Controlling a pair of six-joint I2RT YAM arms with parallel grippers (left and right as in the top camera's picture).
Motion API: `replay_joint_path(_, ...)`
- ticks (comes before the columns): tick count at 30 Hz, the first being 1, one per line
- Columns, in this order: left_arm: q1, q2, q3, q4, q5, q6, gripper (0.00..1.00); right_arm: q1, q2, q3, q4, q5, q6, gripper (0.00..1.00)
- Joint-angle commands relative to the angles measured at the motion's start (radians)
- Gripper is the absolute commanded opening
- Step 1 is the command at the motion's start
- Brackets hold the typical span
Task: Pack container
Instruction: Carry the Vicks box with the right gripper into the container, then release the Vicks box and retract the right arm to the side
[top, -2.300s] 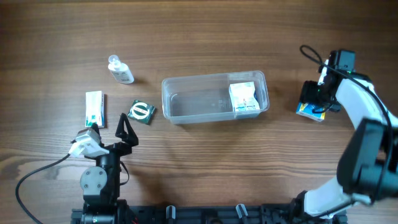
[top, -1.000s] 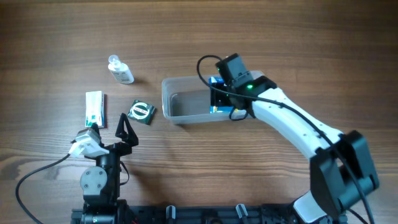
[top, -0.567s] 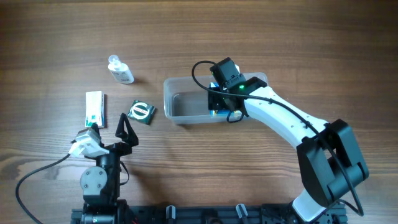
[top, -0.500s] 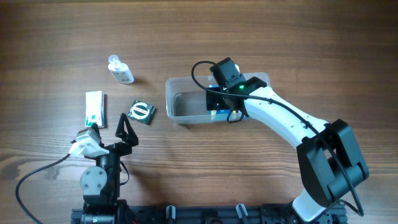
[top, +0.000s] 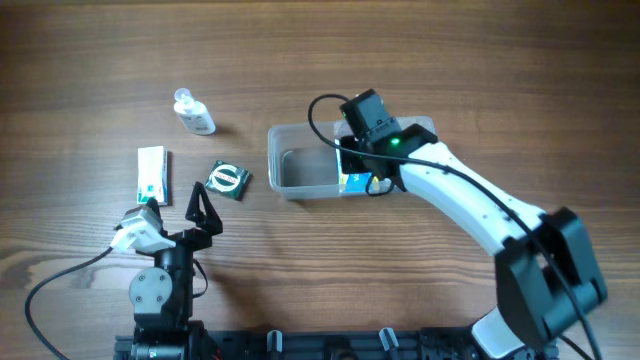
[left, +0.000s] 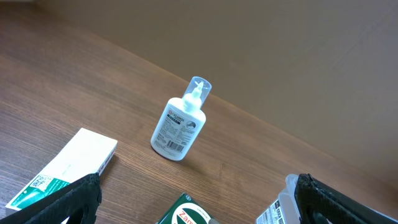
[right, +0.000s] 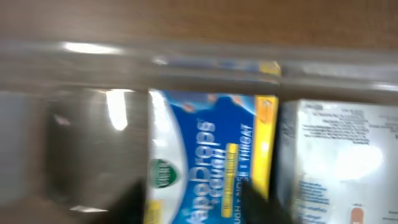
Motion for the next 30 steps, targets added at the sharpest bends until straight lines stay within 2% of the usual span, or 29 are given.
replay_joint_path(1, 0.005, -0.001, -0.002, -0.002, 0.004, 0.008, 1.0, 0.008, -0.023, 0.014, 0.033, -0.128, 0.027, 0.04)
replay_joint_path(13, 0.005, -0.001, -0.002, -0.001, 0.004, 0.008, 1.0, 0.056, 0.143, 0.005, 0.139, -0.11, 0.023, 0.04)
replay_joint_path(27, 0.005, -0.001, -0.002, -0.002, 0.004, 0.008, 1.0, 0.056, 0.164, 0.007, 0.077, 0.04, -0.005, 0.04)
replay_joint_path(30, 0.005, -0.001, -0.002, -0.002, 0.004, 0.008, 1.0, 0.056, 0.164, 0.009, 0.069, 0.048, -0.005, 0.08)
